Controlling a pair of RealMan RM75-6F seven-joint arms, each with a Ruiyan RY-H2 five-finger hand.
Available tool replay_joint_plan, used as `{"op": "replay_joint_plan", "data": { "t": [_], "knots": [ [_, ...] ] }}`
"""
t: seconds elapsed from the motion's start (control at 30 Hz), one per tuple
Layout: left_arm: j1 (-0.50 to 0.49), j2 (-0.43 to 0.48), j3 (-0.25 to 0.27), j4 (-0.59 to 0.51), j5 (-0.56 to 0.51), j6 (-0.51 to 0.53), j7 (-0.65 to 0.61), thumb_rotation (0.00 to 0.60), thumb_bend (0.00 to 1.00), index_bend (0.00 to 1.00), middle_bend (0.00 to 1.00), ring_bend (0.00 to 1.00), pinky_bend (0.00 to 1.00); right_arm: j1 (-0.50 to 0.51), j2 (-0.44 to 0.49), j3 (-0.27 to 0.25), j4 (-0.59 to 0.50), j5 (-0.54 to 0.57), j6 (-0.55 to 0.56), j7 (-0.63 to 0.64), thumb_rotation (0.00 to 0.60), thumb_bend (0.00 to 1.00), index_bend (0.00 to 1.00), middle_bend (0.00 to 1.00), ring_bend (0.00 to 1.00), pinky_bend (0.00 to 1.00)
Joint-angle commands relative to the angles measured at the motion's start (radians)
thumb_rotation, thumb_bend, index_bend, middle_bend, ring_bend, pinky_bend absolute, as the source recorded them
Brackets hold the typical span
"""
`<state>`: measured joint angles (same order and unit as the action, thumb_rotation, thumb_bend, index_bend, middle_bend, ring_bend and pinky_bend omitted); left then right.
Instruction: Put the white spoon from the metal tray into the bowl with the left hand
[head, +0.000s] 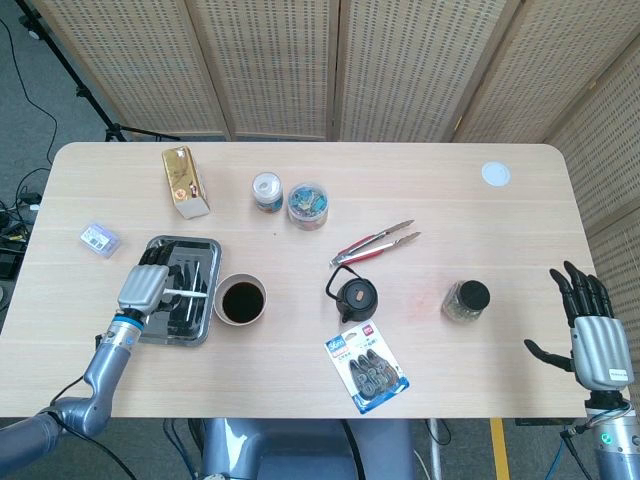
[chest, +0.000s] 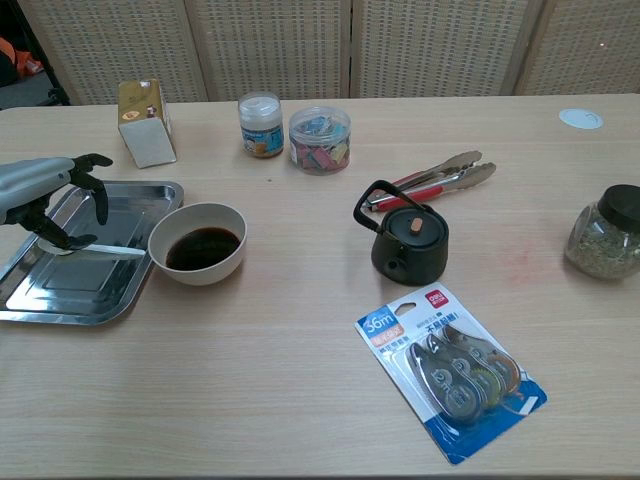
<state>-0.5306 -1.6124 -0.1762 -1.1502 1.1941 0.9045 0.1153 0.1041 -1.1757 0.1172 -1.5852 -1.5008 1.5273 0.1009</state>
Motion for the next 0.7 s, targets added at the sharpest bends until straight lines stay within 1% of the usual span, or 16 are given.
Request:
{"op": "replay_joint_plan", "data": {
  "t": [0.03, 0.3, 0.7],
  "knots": [
    [-0.010, -0.012, 0.003, 0.005, -0.010, -0.010, 0.017, 0.600, 0.34, 0.54, 0.00, 0.00, 0.00, 0.000, 0.002, 0.002, 0.001, 0.004, -0.003, 0.005, 0.600, 0.03, 0.00, 0.00, 0.00, 0.00],
    [-0.032, -0.051, 0.001, 0.021, -0.040, -0.016, 0.053, 0.600, 0.36, 0.54, 0.00, 0.00, 0.00, 0.001, 0.009, 0.003, 0.002, 0.011, -0.011, 0.020, 0.600, 0.03, 0.00, 0.00, 0.00, 0.00],
    [-0.048, -0.075, 0.001, 0.030, -0.074, -0.024, 0.079, 0.600, 0.37, 0.54, 0.00, 0.00, 0.00, 0.000, 0.019, 0.004, -0.001, 0.016, -0.016, 0.042, 0.600, 0.03, 0.00, 0.00, 0.00, 0.00]
  ]
}}
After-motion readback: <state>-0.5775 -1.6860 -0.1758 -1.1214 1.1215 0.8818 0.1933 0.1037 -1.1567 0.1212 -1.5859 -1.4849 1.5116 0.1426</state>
